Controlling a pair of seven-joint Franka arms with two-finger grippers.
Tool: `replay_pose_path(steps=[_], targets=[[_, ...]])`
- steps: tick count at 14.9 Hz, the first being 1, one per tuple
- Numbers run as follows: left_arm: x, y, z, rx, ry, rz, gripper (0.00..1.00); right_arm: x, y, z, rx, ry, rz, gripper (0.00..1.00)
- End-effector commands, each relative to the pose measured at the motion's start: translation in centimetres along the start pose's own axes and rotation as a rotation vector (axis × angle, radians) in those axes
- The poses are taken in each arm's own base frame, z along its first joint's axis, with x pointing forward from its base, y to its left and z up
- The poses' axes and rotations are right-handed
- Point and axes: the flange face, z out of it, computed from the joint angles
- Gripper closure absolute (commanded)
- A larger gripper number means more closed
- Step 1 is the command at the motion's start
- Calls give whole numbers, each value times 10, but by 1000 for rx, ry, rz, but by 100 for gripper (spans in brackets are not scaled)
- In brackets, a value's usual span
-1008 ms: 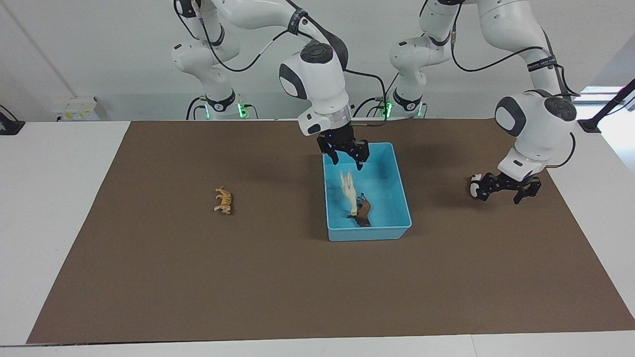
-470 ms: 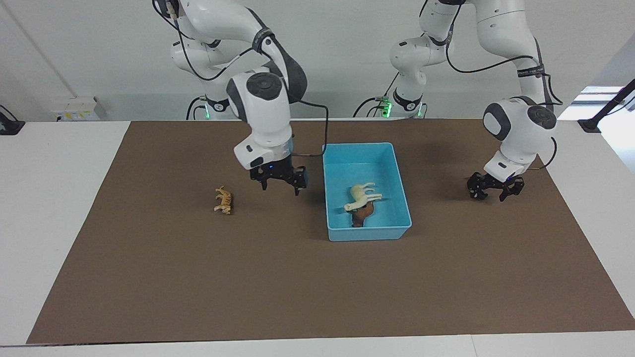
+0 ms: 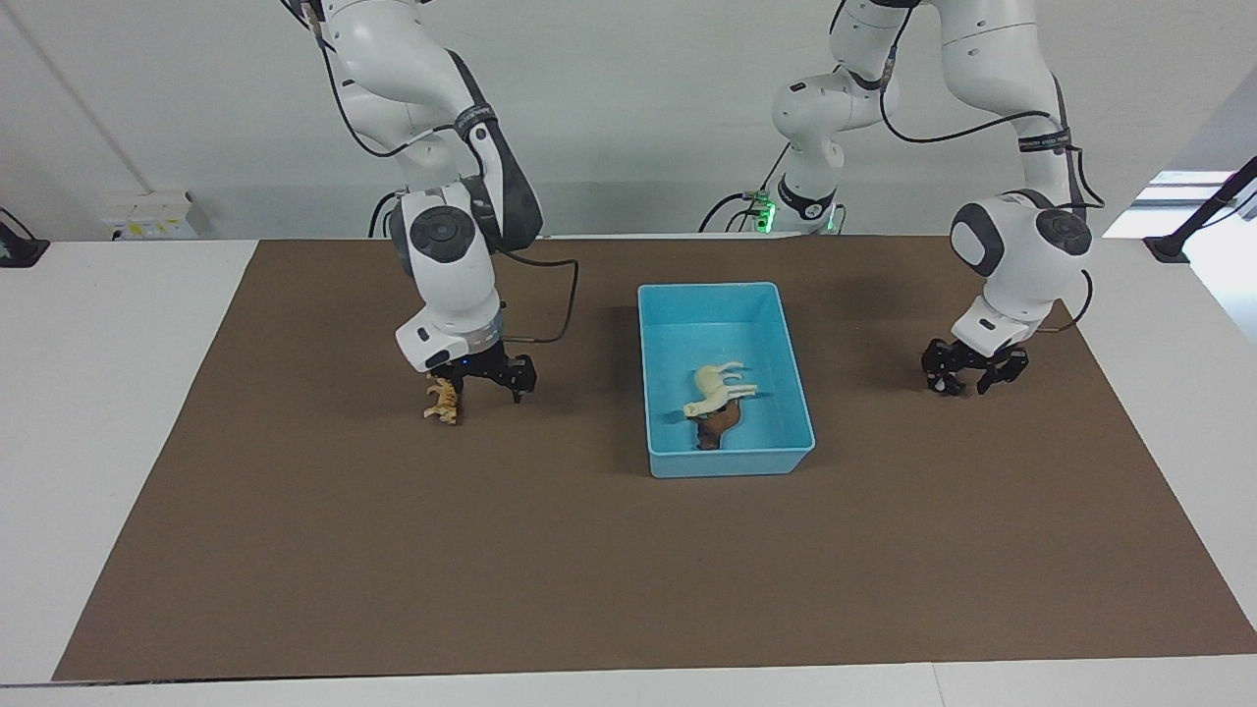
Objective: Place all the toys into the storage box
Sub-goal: 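Lower the llama into the box with the right gripper while the left gripper withdraws, then grasp the panda with the left gripper while the right gripper reaches the tiger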
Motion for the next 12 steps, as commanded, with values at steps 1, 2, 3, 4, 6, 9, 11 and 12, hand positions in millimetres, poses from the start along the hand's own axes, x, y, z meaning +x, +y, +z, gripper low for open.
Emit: replay_pose_path(steps=[1, 2, 3, 4, 6, 9, 11, 12], targets=[[-11, 1, -4, 17, 11, 8, 58, -16, 40, 8, -15, 1, -39, 0], [-11, 2, -4, 17, 10, 6, 78, -10, 56, 9, -11, 9, -56, 0], [-11, 2, -4, 16, 10, -11, 93, -8, 64, 13, -6, 13, -64, 0], [-6, 6, -7, 17, 15, -29, 100, -11, 65, 18, 0, 25, -67, 0], [11, 8, -18, 18, 21, -82, 100, -17, 66, 30, 9, 41, -69, 0], [63, 40, -81, -1, -39, -181, 100, -21, 69, 37, 8, 37, -86, 0], [95, 82, -131, -16, -93, -265, 100, -24, 70, 42, 10, 39, -99, 1], [106, 108, -154, -25, -112, -321, 100, -25, 70, 44, 10, 39, -99, 6]])
